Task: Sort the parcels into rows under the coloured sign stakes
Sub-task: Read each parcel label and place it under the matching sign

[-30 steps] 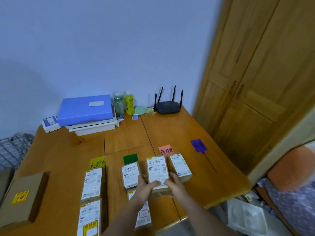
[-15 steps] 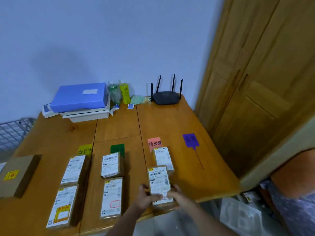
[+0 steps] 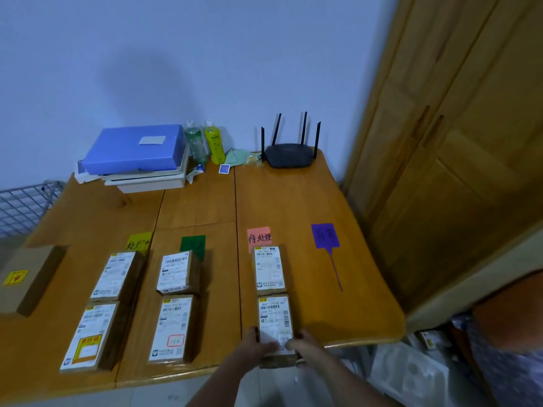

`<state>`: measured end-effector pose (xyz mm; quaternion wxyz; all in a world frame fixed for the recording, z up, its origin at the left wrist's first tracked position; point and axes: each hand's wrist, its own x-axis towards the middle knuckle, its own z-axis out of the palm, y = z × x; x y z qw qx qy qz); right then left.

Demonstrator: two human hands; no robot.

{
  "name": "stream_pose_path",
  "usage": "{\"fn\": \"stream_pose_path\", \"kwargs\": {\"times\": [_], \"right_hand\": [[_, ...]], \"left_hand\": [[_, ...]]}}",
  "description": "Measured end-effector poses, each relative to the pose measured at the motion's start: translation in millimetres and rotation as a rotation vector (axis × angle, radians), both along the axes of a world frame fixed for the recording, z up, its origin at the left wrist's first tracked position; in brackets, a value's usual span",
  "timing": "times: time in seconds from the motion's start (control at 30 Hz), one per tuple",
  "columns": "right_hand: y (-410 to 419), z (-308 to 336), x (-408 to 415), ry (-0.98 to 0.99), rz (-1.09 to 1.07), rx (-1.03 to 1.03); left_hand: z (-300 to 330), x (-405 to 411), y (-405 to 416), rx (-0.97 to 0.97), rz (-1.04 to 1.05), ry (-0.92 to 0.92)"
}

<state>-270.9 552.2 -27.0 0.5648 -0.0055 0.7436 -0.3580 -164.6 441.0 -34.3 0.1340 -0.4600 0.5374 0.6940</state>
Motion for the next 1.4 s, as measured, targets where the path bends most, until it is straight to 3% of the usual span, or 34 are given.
{"fn": "stream_pose_path", "kwargs": {"times": [0.6,0.77,0.93,1.1,1.2,1.4], "right_hand": [[-7,-6,-11,0.046,0.055,0.066],[-14,8,-17,0.296,-0.006,0.093],[-72,38,-17,0.584,0.061,0.05],[-162,62,33,0.639,0.204,-0.102],[-230,66,89,0.618,0.28,-0.177],[-356,62,218,0.591,0.519,-0.264]], "left_hand": [[-8,-10,-1,-0.103,-0.1,-0.043],[16,-12,-13,-0.158,-0.083,-0.047],[65,-3,-67,-0.486,-0.053,-0.065],[107,67,-168,-0.67,0.126,-0.021],[112,137,-240,-0.747,0.244,-0.118],[87,301,-353,-0.709,0.426,-0.349]]}}
